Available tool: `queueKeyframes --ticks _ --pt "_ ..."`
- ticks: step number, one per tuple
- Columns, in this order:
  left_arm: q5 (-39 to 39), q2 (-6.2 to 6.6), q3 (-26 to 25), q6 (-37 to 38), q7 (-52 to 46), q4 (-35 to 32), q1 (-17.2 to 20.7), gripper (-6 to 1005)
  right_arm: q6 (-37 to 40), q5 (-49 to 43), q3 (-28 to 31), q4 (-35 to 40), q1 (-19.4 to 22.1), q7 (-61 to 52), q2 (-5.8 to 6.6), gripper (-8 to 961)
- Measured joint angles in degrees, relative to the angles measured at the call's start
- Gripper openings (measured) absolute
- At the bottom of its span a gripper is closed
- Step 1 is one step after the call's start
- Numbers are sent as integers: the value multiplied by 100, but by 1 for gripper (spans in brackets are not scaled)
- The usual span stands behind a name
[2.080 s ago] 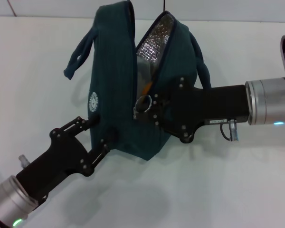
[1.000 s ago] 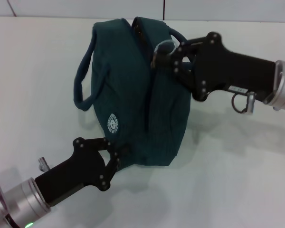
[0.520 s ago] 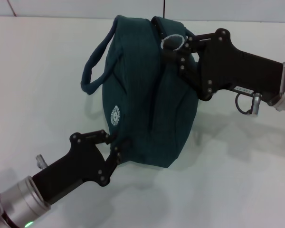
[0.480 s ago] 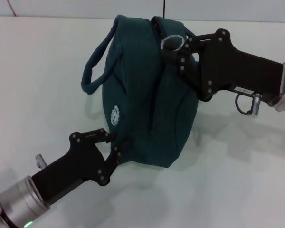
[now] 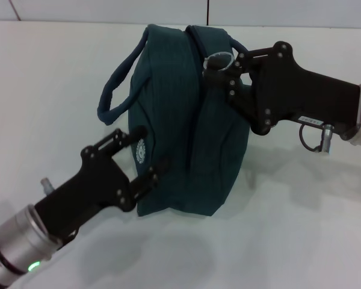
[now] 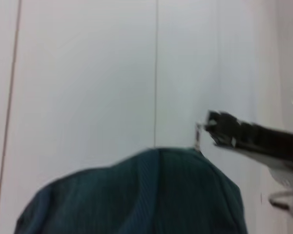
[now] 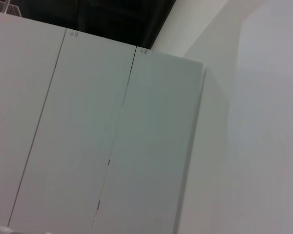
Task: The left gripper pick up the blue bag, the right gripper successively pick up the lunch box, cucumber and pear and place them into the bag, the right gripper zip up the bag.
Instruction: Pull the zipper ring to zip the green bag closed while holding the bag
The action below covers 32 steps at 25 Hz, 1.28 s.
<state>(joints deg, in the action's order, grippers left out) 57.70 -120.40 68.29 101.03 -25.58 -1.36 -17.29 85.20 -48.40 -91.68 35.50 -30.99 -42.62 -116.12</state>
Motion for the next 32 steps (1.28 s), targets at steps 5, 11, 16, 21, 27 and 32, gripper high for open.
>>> queueKeyframes --ticks 5,11,16,21,27,32 --pt "-273 -3 -7 14 -308 16 -218 629 5 17 -67 1 13 11 -7 57" --pt "-437 -7 -9 57 -402 14 -308 743 5 34 -76 1 36 82 -7 55" --pt "-456 -9 -3 87 -378 -27 -310 602 -13 39 -88 -11 48 85 -6 55" --pt "-424 -10 33 109 -280 -47 -338 464 -38 42 -96 -62 46 87 -6 55" --pt "-154 11 59 123 -17 -50 -430 265 -50 117 -93 -142 40 126 -7 55" --pt "-10 -2 61 141 384 -43 -425 96 -42 521 -140 -340 28 271 -6 54"
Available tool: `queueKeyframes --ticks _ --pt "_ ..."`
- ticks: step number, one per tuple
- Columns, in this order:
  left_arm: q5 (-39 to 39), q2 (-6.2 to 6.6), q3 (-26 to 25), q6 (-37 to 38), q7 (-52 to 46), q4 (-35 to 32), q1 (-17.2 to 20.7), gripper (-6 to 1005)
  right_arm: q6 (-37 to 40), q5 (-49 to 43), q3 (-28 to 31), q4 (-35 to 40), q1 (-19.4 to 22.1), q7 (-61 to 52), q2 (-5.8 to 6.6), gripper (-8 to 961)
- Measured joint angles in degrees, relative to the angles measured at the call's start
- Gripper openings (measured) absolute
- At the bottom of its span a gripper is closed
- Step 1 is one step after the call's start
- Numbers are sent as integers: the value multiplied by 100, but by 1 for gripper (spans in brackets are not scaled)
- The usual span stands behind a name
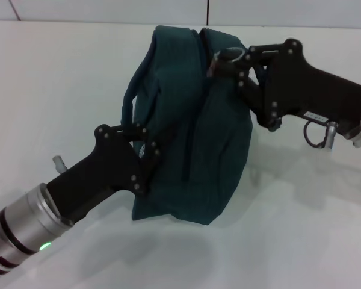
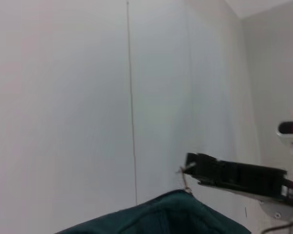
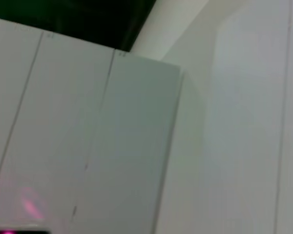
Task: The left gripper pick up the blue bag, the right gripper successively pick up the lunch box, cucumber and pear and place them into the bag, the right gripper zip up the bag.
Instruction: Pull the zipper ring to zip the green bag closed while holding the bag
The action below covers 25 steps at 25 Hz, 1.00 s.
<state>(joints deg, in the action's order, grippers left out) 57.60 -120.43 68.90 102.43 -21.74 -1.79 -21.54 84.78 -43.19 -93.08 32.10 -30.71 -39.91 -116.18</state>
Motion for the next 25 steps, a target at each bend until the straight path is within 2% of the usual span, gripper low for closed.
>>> queueKeyframes --ticks 4,13,25 --pt "112 10 0 -10 182 8 16 57 2 168 4 -107 -2 22 0 54" --pt "407 45 -2 -93 481 -2 88 56 -45 380 22 -233 -20 355 0 54" --pt "-90 119 -70 -128 469 -6 413 57 -459 552 -2 -401 14 924 0 54"
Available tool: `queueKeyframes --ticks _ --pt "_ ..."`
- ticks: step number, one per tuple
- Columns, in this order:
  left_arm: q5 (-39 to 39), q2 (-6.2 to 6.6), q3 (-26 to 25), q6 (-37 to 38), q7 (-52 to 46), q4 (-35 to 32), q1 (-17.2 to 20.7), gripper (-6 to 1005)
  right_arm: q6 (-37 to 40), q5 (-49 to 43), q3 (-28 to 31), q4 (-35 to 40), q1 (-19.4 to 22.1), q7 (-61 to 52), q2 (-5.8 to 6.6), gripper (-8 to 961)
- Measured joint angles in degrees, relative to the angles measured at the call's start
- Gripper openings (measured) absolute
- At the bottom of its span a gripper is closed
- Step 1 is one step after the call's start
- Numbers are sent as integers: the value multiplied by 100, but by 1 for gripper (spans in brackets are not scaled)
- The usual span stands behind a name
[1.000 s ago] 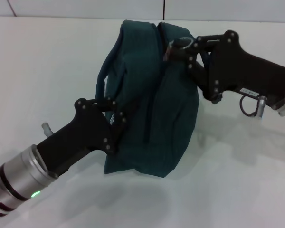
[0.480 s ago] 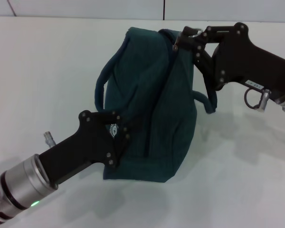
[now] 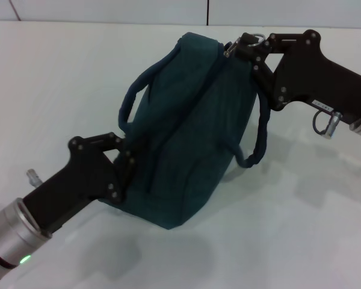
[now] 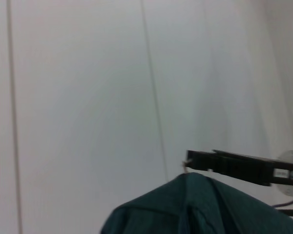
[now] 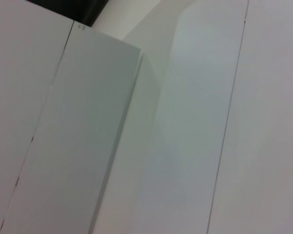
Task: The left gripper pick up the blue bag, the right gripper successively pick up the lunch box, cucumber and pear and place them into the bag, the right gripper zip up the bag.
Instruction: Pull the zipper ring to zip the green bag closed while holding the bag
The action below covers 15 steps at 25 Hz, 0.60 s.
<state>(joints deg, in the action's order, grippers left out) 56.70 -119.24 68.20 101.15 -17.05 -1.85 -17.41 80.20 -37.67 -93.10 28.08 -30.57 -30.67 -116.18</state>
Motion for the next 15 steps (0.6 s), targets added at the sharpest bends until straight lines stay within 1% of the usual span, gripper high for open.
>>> queueKeyframes --ticks 9,15 --pt "-511 6 0 -35 -37 1 217 55 -94 133 -98 -97 -1 147 0 53" --pt "-839 -1 1 -157 -205 51 250 82 -253 278 -136 -148 -2 308 -1 53"
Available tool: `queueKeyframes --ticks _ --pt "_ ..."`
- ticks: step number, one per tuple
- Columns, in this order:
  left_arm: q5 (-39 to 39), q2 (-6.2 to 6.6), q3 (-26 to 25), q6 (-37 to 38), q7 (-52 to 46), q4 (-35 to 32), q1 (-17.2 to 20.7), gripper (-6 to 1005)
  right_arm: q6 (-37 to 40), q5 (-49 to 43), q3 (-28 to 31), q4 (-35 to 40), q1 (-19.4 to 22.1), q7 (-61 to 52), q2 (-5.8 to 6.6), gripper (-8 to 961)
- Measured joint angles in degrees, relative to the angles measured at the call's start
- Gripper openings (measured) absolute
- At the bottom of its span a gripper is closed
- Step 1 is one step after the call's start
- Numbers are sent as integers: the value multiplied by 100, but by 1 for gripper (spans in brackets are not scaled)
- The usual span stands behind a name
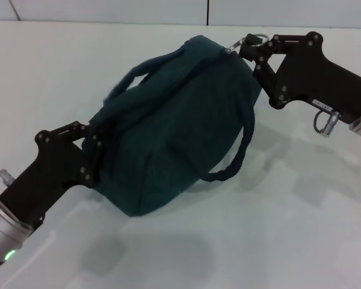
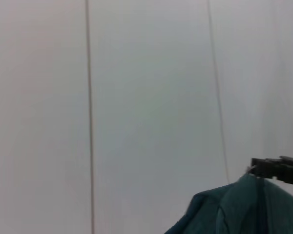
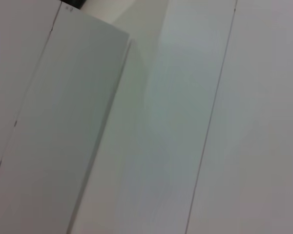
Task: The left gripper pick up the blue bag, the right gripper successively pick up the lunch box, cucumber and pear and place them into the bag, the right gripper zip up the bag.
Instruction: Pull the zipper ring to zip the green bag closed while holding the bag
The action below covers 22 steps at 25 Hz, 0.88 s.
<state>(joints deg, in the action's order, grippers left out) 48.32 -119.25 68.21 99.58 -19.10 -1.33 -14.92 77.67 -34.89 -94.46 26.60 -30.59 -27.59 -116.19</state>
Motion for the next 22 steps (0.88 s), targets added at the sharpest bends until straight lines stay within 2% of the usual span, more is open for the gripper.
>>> queueKeyframes --ticks 11,18,22 --pt "-641 -78 -2 -151 -346 4 8 132 -108 15 -153 14 1 0 1 53" --pt "-698 -56 -1 250 -808 -34 4 163 -88 20 -178 40 1 -11 0 52" --pt "-749 47 19 360 -1392 -206 -35 313 -84 19 -201 45 1 -16 0 52"
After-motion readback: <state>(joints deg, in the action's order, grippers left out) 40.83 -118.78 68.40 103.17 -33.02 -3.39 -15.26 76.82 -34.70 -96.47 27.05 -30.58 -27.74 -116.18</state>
